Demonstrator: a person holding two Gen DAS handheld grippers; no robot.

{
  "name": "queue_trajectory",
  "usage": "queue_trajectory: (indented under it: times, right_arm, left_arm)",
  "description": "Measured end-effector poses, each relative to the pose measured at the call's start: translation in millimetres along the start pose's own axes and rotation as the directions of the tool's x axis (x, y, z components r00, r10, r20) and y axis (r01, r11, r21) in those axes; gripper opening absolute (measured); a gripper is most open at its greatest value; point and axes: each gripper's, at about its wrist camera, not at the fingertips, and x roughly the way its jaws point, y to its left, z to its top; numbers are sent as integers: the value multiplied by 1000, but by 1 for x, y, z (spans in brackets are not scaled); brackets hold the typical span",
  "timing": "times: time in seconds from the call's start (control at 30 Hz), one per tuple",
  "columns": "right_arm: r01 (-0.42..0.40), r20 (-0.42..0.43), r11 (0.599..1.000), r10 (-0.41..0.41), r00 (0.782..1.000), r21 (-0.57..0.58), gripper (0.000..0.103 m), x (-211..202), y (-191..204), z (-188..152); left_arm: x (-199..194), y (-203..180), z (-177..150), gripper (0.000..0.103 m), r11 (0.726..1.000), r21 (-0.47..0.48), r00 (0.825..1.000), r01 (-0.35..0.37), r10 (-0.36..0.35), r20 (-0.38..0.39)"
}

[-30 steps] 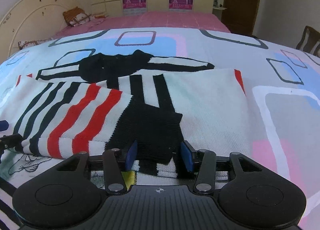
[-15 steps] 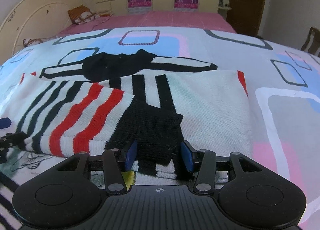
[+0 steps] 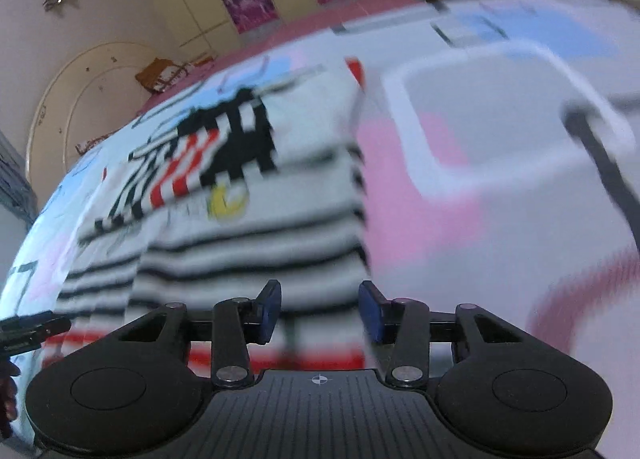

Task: Fold small clothes
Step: 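Grasp the sweater hem with the left gripper and lift it toward the collar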

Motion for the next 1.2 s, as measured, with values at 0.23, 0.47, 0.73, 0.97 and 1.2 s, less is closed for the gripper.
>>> queue_trajectory:
  times: [0.23,0.47,0.73,0.97,1.2]
  right_arm:
    - [-134,-56,985,141,988,105,44,-28,-23,-46]
    - [-270,-101,949,288,952,160,44,-40,-23,-76]
    - [-358,-122,905,392,912,227,5,-19,-21,-73]
    - [-304,-110,940,322,940,153,3,-29,-34,-77]
    - [-430,72,887,424,903,169,4,-57,-30,-31]
  left_arm:
    - [-30,4,-42,63,979,-150,990,137,-141,-21]
    - [-45,20,-77,60,874,-353,939,335,-341,47]
    - [-31,23,-79,7,818,-440,924,369,-376,76]
    - [-35,24,-95,7,817,-479,945,322,-304,116]
    - [-57,33,-67,7,763,-521,923,382,-294,247]
